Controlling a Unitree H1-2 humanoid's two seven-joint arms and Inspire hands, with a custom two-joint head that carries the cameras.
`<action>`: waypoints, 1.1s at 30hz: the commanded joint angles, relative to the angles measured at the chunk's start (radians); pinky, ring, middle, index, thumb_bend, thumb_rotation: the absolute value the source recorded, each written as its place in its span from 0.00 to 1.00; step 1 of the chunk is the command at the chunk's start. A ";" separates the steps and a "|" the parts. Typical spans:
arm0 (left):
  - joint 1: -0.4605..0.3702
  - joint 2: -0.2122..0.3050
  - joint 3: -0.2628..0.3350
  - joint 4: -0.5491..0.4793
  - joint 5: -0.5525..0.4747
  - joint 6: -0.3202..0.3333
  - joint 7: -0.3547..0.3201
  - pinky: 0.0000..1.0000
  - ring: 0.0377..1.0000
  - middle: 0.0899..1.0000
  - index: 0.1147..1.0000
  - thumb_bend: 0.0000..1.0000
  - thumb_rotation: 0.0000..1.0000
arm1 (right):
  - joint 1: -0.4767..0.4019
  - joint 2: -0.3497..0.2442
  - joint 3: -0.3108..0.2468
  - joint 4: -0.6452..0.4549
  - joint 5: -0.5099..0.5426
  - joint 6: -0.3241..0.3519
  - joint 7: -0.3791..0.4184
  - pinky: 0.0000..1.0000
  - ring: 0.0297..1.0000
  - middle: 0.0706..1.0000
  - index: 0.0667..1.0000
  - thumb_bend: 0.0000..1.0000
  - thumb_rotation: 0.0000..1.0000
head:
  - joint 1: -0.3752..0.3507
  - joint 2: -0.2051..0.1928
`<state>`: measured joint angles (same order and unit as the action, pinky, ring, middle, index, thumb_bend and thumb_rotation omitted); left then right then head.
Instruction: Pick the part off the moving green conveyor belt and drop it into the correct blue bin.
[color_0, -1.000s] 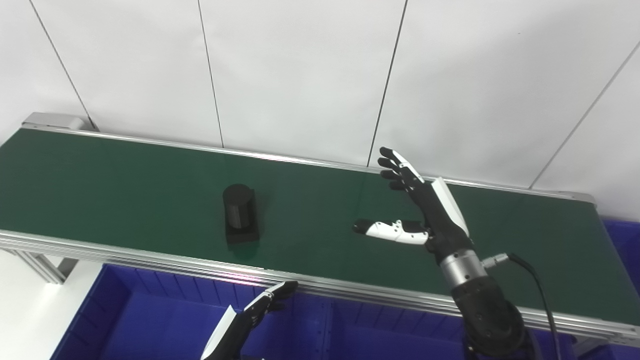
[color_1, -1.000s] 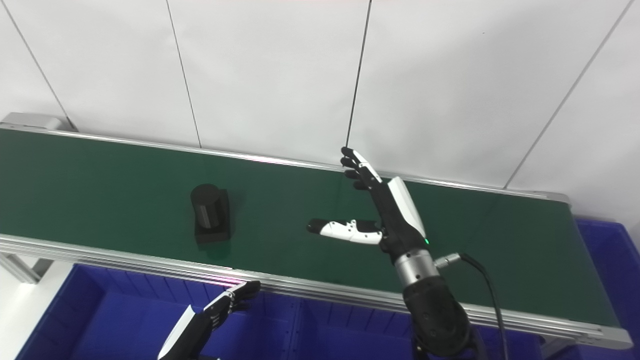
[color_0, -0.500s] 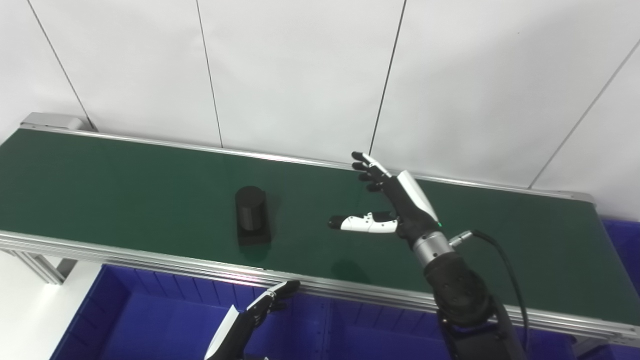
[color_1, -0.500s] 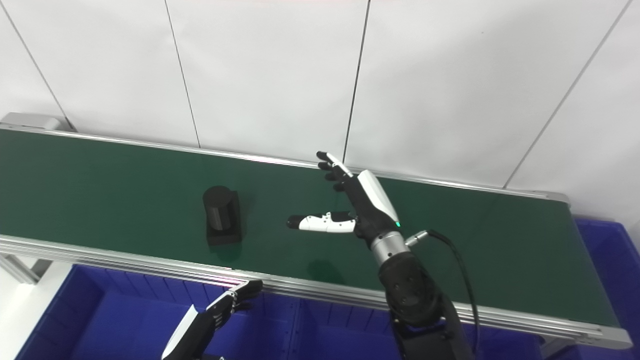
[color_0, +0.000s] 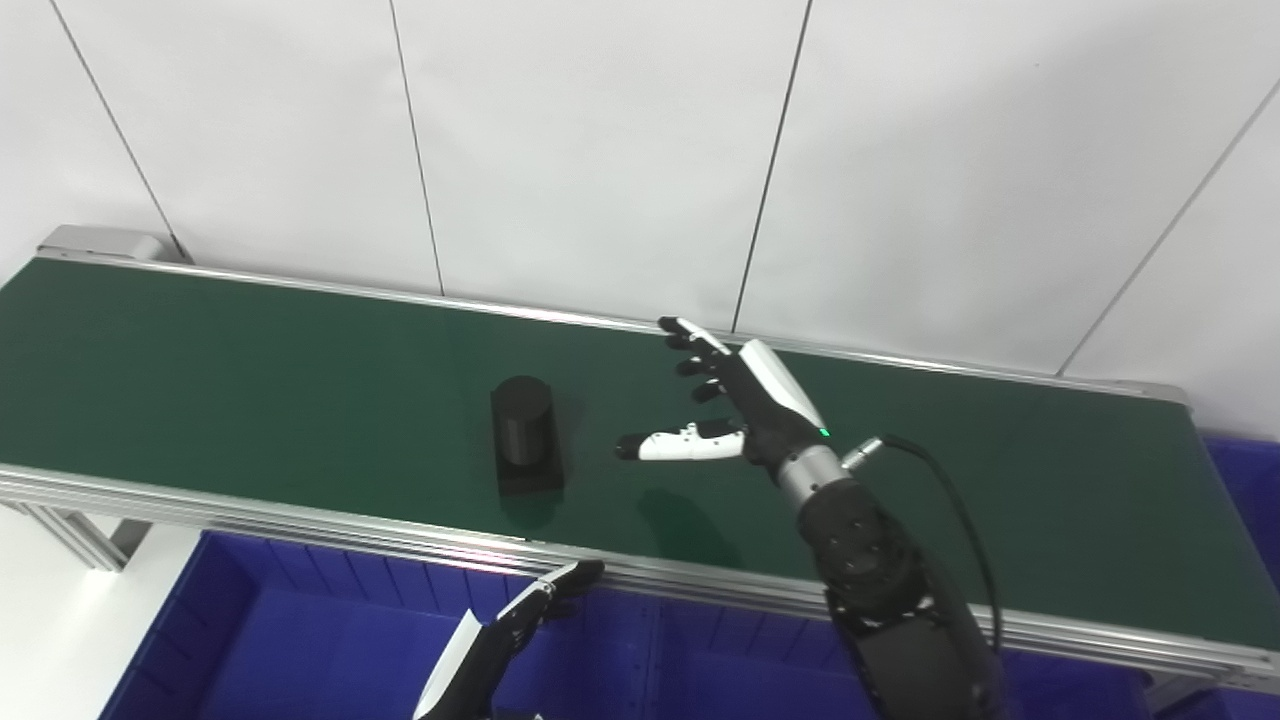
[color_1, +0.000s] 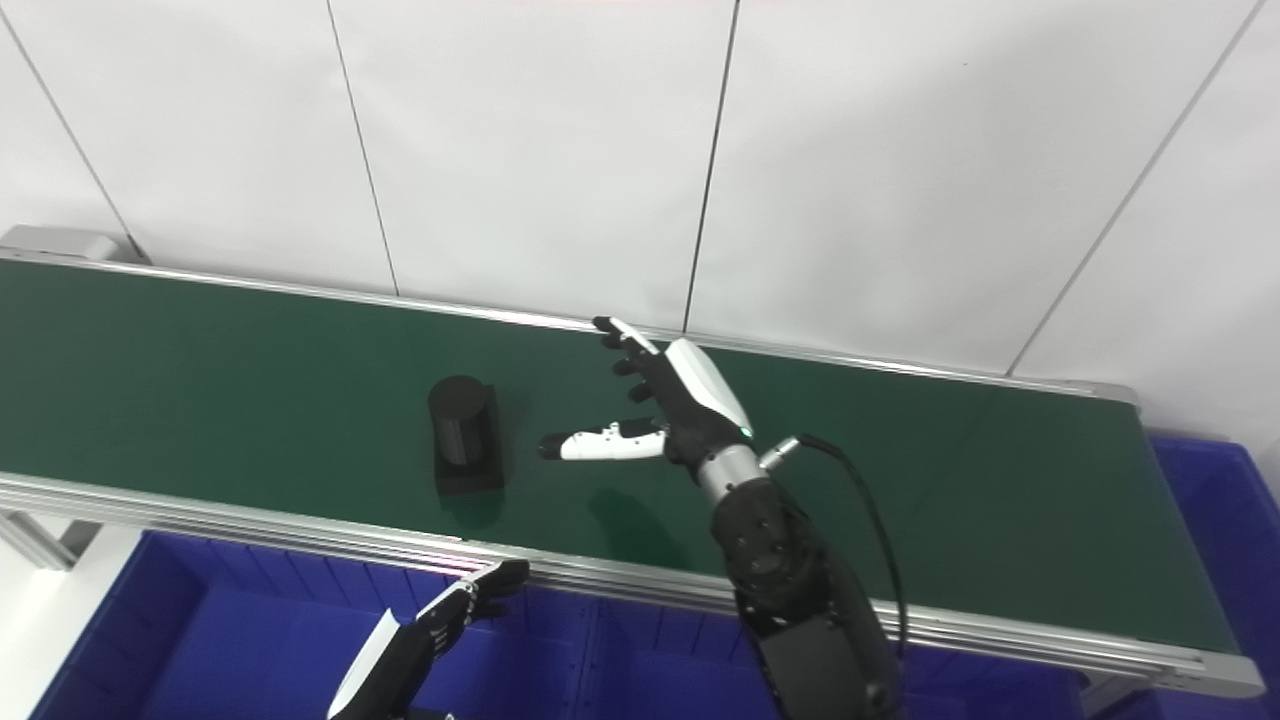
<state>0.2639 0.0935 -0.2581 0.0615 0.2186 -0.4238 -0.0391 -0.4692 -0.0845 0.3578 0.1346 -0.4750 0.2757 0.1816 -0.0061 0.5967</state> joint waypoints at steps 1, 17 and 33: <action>-0.004 -0.004 -0.005 -0.027 0.010 -0.046 0.022 0.82 0.85 0.85 0.84 0.86 0.35 | -0.051 0.014 0.008 -0.002 -0.018 -0.057 -0.029 0.70 0.81 0.90 0.93 0.95 0.48 | 0.000 -0.001; -0.016 0.005 -0.051 -0.013 0.029 -0.045 0.079 0.79 0.83 0.84 0.83 0.88 0.38 | -0.120 0.066 0.085 0.130 -0.065 -0.072 -0.052 0.80 0.88 0.92 0.93 0.95 0.47 | 0.014 -0.009; 0.004 -0.007 -0.066 -0.044 0.037 -0.045 0.082 0.77 0.83 0.84 0.83 0.87 0.38 | -0.167 0.093 0.111 0.337 -0.069 -0.153 -0.102 0.79 0.88 0.93 0.90 0.87 0.37 | 0.025 0.006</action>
<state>0.2670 0.0951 -0.3211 0.0450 0.2529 -0.4241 0.0310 -0.5935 -0.0027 0.4712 0.4767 -0.5409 0.1834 0.1055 0.0184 0.6028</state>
